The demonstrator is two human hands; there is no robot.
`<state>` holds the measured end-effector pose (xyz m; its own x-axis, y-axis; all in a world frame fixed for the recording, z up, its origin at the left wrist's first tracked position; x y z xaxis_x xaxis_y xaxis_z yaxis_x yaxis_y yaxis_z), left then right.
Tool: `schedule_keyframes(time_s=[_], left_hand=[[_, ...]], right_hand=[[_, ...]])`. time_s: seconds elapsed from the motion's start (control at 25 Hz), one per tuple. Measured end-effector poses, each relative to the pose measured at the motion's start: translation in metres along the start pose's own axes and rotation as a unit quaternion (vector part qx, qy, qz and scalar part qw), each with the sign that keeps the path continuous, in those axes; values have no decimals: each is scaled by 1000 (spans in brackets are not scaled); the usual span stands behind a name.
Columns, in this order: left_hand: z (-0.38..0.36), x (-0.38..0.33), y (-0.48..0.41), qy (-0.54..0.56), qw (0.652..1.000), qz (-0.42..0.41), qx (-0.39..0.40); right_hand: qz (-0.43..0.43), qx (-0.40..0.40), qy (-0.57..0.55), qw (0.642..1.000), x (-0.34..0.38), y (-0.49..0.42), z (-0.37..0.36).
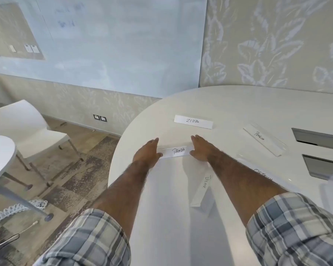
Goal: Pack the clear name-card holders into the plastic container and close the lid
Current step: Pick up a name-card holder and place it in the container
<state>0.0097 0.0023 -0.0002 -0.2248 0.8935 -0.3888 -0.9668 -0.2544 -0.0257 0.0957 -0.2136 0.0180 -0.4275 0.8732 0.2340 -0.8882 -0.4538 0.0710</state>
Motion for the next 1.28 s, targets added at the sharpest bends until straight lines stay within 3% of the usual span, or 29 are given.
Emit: schedule_keyframes(time_s=[0.24, 0.68, 1.28], left_hand=[[0, 2, -9, -17, 1000, 4, 20], [21, -3, -7, -13, 1000, -15, -22], [108, -98, 23, -34, 985, -161, -58]], right_hand=[[-20, -3, -11, 1000, 2, -8, 0], [-43, -64, -35, 996, 5, 1, 19], [-80, -177, 13, 981, -13, 100, 128]])
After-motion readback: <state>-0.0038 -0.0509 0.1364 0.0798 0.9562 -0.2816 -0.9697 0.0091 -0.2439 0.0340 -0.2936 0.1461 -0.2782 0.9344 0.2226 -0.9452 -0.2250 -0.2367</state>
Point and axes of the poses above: each hand's wrist, its own y-axis away from the middle knuckle, its own z-axis out of the back of the hand, x = y × z, the point moved 1 cm from there along -y, towards the middle knuckle, and after that the axes turned 3 degrees about -x, right-handed, at the moved point
